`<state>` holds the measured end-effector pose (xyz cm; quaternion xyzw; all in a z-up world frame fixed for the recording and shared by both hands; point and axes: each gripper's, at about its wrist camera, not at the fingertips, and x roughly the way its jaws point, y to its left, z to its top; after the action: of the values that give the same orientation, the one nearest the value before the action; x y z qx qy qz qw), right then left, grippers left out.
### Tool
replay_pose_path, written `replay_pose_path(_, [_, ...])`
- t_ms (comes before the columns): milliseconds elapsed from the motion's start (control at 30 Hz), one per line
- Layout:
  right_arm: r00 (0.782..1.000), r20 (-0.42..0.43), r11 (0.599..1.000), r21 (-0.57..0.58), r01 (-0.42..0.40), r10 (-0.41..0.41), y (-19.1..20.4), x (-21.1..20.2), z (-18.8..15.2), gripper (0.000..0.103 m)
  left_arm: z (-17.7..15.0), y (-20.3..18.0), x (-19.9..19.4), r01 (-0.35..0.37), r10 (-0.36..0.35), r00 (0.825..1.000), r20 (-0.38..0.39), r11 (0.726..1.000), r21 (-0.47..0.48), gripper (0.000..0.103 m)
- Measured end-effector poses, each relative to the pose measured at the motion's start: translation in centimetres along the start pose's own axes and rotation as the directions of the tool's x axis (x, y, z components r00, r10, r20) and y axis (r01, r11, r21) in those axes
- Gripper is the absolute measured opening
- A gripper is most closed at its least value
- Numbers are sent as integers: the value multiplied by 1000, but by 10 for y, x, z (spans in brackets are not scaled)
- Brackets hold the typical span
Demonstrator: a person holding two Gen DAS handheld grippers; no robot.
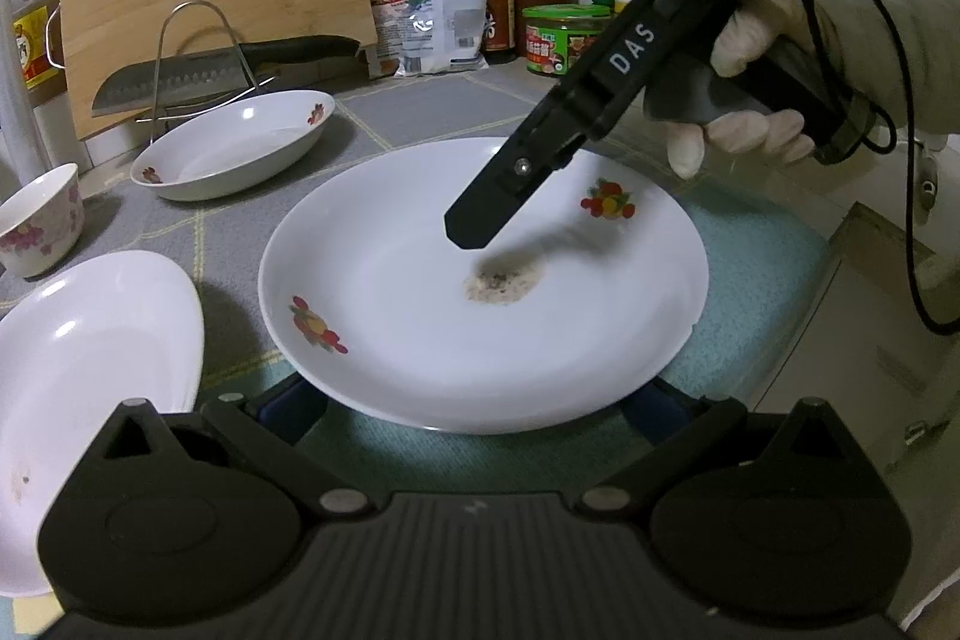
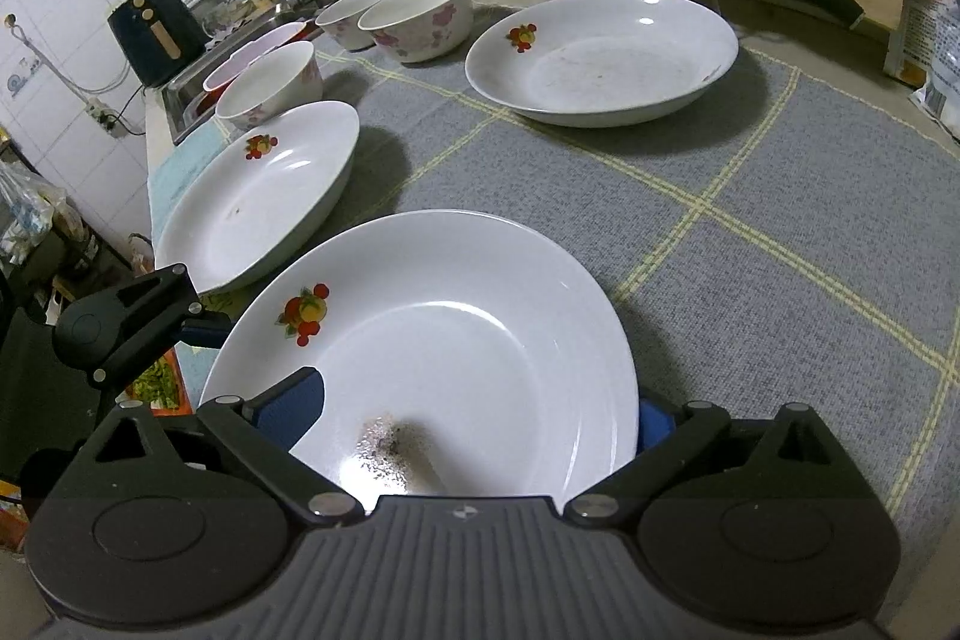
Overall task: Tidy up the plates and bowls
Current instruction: 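Lift the stained white plate by its rim with the right gripper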
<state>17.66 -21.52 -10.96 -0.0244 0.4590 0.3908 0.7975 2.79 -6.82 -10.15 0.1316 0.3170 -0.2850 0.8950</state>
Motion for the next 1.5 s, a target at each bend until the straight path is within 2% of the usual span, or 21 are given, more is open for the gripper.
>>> replay_pose_path(400, [1000, 8, 1000, -5, -6, 6, 2, -5, 0, 102, 6, 1, 3, -2, 3, 999, -38, 1000, 11, 103])
replay_pose_path(867, [999, 43, 1000, -21, 12, -11, -1, -26, 1, 102, 21, -5, 2, 6, -5, 999, -46, 1000, 22, 102])
replay_pose_path(1100, [995, 89, 999, -6, 46, -45, -18, -49, 1, 102, 42, -9, 15, 33, -31, 999, -34, 998, 48, 102])
replay_pose_path(1500, [985, 127, 993, 43, 111, -115, -69, -71, 1, 102, 79, -15, 62, 77, -76, 997, -17, 993, 92, 102])
